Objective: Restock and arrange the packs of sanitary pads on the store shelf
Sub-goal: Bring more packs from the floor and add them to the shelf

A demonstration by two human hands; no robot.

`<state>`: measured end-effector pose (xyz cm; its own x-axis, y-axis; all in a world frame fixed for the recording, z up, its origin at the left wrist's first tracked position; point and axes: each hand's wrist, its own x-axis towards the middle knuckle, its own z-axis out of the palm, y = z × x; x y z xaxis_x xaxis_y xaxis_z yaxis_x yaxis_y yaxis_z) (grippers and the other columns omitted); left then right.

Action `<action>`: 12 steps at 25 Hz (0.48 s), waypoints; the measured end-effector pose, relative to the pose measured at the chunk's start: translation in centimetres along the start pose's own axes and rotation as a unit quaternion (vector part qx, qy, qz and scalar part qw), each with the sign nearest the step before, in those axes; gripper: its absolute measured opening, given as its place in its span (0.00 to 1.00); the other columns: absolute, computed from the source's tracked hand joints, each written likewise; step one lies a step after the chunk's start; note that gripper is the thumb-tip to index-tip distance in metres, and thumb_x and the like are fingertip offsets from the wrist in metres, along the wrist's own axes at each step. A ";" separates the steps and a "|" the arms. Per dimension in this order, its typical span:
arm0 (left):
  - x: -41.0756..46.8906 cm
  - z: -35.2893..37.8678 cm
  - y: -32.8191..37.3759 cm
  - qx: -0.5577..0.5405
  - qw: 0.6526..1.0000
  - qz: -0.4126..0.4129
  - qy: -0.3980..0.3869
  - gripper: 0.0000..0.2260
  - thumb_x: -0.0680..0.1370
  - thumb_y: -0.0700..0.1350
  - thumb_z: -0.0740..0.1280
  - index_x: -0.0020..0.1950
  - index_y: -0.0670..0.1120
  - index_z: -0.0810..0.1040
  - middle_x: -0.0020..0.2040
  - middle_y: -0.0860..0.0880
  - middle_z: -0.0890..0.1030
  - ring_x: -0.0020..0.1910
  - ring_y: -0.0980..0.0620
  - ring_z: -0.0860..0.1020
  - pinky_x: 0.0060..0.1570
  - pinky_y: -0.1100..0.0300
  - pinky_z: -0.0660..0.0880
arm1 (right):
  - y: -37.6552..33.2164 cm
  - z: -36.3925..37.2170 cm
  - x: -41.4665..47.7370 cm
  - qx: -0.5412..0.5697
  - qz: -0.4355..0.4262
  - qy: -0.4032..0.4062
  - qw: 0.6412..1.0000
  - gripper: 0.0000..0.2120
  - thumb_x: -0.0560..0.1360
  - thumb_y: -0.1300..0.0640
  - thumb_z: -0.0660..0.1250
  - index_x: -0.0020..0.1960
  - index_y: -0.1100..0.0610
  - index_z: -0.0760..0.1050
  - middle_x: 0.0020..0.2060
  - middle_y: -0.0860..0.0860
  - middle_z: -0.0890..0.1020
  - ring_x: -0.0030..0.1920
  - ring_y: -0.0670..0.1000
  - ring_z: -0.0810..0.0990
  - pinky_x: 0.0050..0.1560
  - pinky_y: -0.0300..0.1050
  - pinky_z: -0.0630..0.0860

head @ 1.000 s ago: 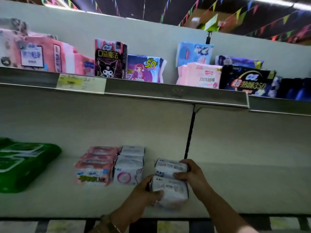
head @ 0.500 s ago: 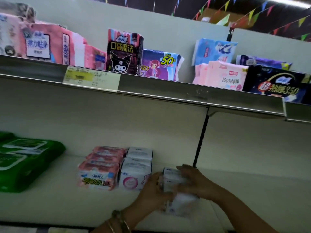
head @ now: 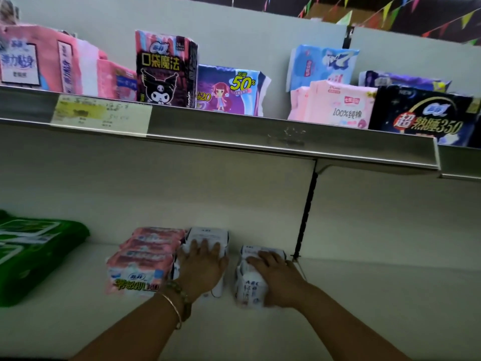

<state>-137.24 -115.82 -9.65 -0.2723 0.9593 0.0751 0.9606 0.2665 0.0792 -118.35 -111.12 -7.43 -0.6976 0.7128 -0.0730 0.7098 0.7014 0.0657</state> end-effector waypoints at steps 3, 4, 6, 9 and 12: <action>-0.6 -0.7 -0.1 0.013 1.000 -0.010 0.008 0.32 0.74 0.62 0.37 0.73 0.51 0.61 0.74 0.43 0.60 0.73 0.39 0.58 0.67 0.36 0.56 | 0.6 0.1 1.9 -0.010 0.003 0.006 1.000 0.48 0.69 0.50 0.73 0.76 0.46 0.43 0.76 0.52 0.48 0.75 0.56 0.47 0.70 0.57 0.55; -0.7 -1.0 0.0 0.027 1.000 -0.008 0.014 0.28 0.75 0.59 0.43 0.67 0.50 0.71 0.68 0.40 0.70 0.67 0.37 0.68 0.60 0.32 0.64 | 0.7 0.0 2.4 -0.013 0.003 0.009 1.000 0.48 0.69 0.50 0.73 0.76 0.46 0.43 0.76 0.52 0.48 0.75 0.56 0.48 0.70 0.57 0.56; -0.7 -0.5 0.2 0.016 1.000 -0.015 0.008 0.24 0.71 0.57 0.51 0.49 0.49 0.84 0.50 0.41 0.82 0.49 0.37 0.81 0.39 0.32 0.75 | 1.0 -0.2 3.4 -0.014 0.002 0.010 1.000 0.47 0.69 0.51 0.72 0.76 0.46 0.43 0.76 0.52 0.48 0.75 0.56 0.48 0.70 0.56 0.56; 0.2 -0.5 0.4 -0.024 0.999 -0.019 -0.023 0.36 0.68 0.59 0.40 0.62 0.50 0.77 0.64 0.40 0.75 0.62 0.34 0.73 0.55 0.26 0.65 | 1.2 -0.4 4.9 -0.006 0.003 0.010 1.000 0.47 0.70 0.52 0.72 0.76 0.46 0.43 0.76 0.52 0.48 0.75 0.56 0.48 0.71 0.57 0.56; -0.2 -0.9 0.2 -0.006 0.999 -0.031 -0.014 0.31 0.69 0.58 0.44 0.55 0.50 0.82 0.57 0.40 0.80 0.55 0.34 0.78 0.45 0.28 0.72 | 1.4 -0.4 6.1 -0.007 0.006 0.014 1.000 0.48 0.69 0.51 0.73 0.76 0.45 0.43 0.76 0.51 0.48 0.75 0.56 0.48 0.70 0.55 0.58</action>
<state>-137.02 -116.01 -8.74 -0.3293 0.9433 0.0418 0.9412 0.3244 0.0940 -121.67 -105.74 -7.40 -0.6914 0.7210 -0.0448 0.7169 0.6925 0.0801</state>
